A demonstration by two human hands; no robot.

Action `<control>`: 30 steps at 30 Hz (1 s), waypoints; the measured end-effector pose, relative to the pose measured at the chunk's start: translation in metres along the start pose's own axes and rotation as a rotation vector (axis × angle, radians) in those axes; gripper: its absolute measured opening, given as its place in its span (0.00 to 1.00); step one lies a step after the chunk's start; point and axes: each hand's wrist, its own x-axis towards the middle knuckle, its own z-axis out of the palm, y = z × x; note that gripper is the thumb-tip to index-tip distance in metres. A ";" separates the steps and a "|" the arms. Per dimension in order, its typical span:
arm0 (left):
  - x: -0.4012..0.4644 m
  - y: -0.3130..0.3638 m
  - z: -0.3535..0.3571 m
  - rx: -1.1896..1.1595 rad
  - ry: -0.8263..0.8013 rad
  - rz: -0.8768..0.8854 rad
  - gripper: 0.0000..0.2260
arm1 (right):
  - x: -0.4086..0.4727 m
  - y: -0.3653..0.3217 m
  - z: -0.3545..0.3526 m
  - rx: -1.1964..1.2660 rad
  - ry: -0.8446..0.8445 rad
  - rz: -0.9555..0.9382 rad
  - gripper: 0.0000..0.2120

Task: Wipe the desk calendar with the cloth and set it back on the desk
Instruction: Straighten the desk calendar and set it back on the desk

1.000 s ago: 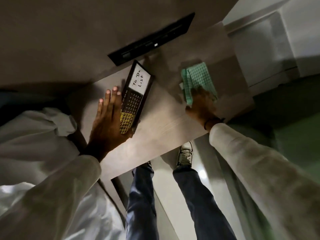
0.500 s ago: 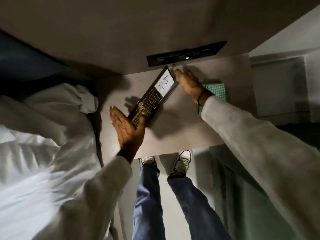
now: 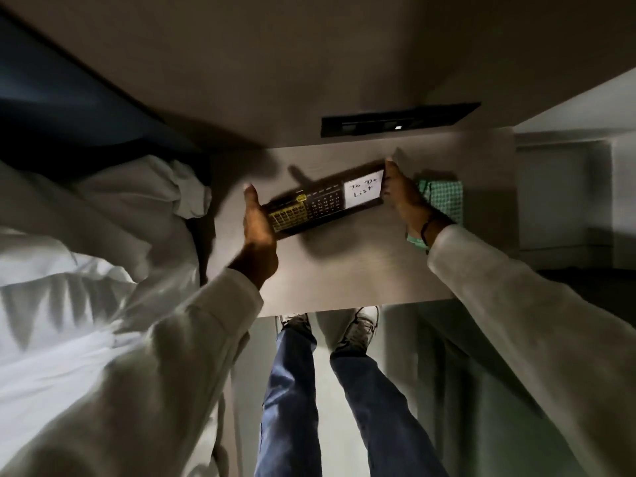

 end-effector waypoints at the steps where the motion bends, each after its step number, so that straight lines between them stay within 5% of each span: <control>1: 0.007 0.004 -0.001 0.008 -0.016 0.005 0.37 | -0.003 0.003 0.000 0.050 0.005 0.013 0.31; 7: 0.035 0.027 0.002 -0.046 -0.027 0.063 0.30 | -0.003 -0.003 0.013 0.288 0.027 0.023 0.21; 21: 0.046 0.051 -0.002 -0.007 -0.144 0.135 0.22 | -0.021 -0.019 0.020 0.276 -0.022 0.024 0.22; 27: 0.006 0.045 -0.026 0.255 -0.078 0.286 0.31 | -0.060 -0.020 0.007 0.229 0.096 -0.050 0.22; 30: -0.001 0.027 -0.037 0.622 -0.024 0.332 0.39 | -0.075 -0.004 0.002 0.281 0.041 -0.090 0.17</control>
